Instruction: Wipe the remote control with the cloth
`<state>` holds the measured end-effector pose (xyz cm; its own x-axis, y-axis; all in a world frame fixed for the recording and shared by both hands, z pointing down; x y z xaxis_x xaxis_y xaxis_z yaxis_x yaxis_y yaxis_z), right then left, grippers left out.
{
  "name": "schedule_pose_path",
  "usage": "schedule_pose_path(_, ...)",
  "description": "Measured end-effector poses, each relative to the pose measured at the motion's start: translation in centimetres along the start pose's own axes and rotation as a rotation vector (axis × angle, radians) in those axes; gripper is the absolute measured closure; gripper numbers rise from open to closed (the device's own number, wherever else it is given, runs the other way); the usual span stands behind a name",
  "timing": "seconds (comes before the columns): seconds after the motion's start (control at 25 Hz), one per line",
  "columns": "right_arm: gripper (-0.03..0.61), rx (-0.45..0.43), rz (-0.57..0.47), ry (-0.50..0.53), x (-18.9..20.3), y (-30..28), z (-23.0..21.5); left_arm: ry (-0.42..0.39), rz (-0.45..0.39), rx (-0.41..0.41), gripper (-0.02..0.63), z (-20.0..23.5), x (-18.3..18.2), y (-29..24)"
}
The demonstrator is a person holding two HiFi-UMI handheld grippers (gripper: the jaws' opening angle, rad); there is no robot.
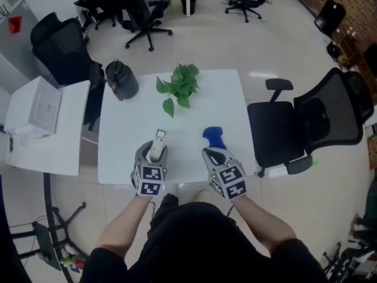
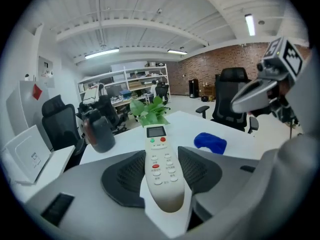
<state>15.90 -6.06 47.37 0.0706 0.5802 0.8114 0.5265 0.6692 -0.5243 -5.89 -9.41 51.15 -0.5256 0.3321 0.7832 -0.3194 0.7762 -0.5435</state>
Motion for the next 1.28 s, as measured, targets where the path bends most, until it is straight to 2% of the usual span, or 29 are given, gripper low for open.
schedule_pose_path(0.2, 0.568, 0.034, 0.039, 0.029, 2.0, 0.3, -2.7, -0.052, -0.077, 0.015, 0.403, -3.8, -3.2, 3.1)
schedule_pose_path(0.4, 0.491, 0.099, 0.09, 0.027, 3.3, -1.2, -5.4, -0.129, -0.108, 0.049, 0.403, -5.8, -4.2, 4.3)
schedule_pose_path(0.52, 0.405, 0.151, 0.137, 0.033, 4.1, -2.7, -7.3, -0.155, -0.119, 0.075, 0.403, -6.1, -4.4, 4.6)
schedule_pose_path(0.8, 0.328, 0.226, 0.268, 0.01, 6.0, -7.3, -10.2, -0.241, -0.125, 0.144, 0.403, -5.5, -4.3, 4.9)
schedule_pose_path(1.12, 0.328, 0.301, 0.413, -0.032, 7.7, -11.4, -13.2, -0.27, -0.099, 0.187, 0.403, -4.4, -4.3, 4.5)
schedule_pose_path(1.28, 0.328, 0.281, 0.47, -0.116, 8.7, -12.5, -14.1, -0.271, -0.087, 0.193, 0.403, -4.0, -3.8, 4.3)
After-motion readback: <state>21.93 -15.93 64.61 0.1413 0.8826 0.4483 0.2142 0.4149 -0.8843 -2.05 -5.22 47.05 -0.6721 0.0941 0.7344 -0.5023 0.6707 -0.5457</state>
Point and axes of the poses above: the fingertips, and each gripper's own axes: y backward along the fingers, z to its left, x out of its underside, the point moved 8 cm from there along y, backward along the fingers, and after that the axes turned 10 degrees about -y, right-handed, at the moved point
